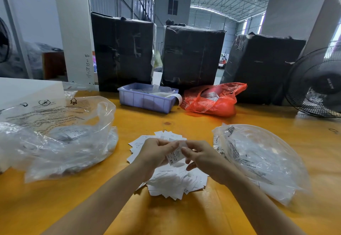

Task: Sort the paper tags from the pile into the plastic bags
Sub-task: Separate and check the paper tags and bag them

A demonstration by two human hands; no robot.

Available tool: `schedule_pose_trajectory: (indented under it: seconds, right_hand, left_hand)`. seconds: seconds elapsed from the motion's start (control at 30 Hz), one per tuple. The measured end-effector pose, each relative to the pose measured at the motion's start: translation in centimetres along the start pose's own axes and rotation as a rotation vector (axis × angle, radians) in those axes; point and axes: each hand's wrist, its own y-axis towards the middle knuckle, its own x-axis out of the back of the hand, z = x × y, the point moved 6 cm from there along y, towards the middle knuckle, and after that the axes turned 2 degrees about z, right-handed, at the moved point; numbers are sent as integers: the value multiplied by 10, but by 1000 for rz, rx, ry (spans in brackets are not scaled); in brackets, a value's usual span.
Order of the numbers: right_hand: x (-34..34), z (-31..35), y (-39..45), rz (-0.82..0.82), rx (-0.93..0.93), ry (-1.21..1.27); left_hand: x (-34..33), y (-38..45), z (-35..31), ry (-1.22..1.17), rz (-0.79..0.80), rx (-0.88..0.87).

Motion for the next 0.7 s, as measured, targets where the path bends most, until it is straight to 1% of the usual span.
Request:
schedule_pose_trajectory:
  seconds: [0.07,0.13,0.2,0.27,0.3,0.37,0.47,0.53,0.6,0.7]
  right_hand:
    - [3,3,0,-79,51,24]
    - [9,6,-2,-214,124,30]
    - [14,10,-3,-325,202,-63]
    - [12,14,-5,-343,264,-152]
    - [9,16,-5,-327,290,-157]
    - [6,18,-5,-292,312,-89]
    - [8,15,-5,-248,270,72]
    - [7,9,-4,-214,196,150]
    - [10,2,-4,-233,116,283]
    - [17,-6,-4,-293,11,466]
  left_hand:
    - [3,-1,2,-84,-63,43]
    - [3,-2,2,-152,-102,74]
    - [2,-4,4,-191,-111,95]
    - [-1,-4,6,-214,-104,110]
    - [-2,-5,7,-232,-101,115]
    - [-2,-5,8,-271,-111,121]
    - [-2,-7,6,-299,-108,118]
    - [-3,-8,5,-303,-77,121]
    - [-6,-9,4,-262,-23,141]
    - [-6,-7,2,-140,42,172]
